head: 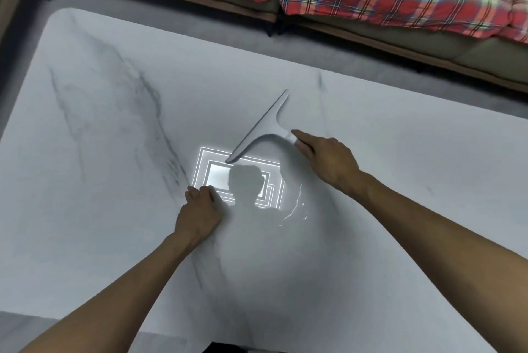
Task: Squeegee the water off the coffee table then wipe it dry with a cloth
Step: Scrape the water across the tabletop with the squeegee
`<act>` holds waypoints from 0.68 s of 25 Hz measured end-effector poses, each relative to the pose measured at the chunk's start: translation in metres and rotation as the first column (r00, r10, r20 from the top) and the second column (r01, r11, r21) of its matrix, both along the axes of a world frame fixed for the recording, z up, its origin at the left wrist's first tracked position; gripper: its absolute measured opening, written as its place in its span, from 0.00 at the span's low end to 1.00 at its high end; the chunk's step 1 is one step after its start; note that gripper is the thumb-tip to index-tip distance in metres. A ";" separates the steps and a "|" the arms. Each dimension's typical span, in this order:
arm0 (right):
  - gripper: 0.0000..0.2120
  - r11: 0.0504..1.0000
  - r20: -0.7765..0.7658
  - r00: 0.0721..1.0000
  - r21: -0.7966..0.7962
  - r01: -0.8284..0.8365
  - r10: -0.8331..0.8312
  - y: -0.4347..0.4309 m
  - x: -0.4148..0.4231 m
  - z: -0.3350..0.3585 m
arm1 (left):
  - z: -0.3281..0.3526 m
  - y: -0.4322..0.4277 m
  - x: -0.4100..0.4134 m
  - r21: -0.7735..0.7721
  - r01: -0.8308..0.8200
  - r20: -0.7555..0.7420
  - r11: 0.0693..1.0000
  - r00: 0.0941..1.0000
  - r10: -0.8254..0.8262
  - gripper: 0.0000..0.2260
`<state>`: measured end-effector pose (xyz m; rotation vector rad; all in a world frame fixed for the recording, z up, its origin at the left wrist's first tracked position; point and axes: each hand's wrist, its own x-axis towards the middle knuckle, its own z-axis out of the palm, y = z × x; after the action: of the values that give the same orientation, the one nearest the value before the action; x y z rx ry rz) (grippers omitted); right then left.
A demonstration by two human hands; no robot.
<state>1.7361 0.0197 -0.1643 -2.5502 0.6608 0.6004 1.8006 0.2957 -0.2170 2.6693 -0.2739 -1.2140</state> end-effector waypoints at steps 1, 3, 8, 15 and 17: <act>0.18 1.000 -0.008 1.000 0.001 0.007 -0.007 0.000 0.006 -0.006 | -0.001 -0.001 0.001 0.014 0.016 -0.006 1.000 1.000 -0.016 0.18; 0.18 1.000 0.000 1.000 -0.018 0.017 -0.017 -0.003 -0.006 -0.008 | -0.002 -0.004 0.002 0.048 0.077 -0.023 0.996 0.997 -0.076 0.18; 0.20 0.991 -0.102 0.992 -0.121 0.059 -0.072 -0.022 -0.111 0.024 | -0.002 -0.014 0.000 0.076 0.026 -0.113 0.997 0.993 -0.017 0.20; 0.20 0.964 0.057 0.964 -0.048 0.263 -0.260 -0.075 -0.045 0.041 | -0.007 -0.057 -0.018 -0.152 0.177 0.131 0.972 0.979 -0.158 0.14; 0.22 0.953 0.099 0.948 0.007 0.303 -0.302 -0.092 0.017 0.023 | -0.011 -0.079 -0.018 -0.190 0.177 0.084 0.966 0.983 -0.163 0.16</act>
<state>1.7533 -0.0721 -0.1416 -2.3989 0.9955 0.3640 1.7822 0.2164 -0.2279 2.5604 -0.6123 -1.0787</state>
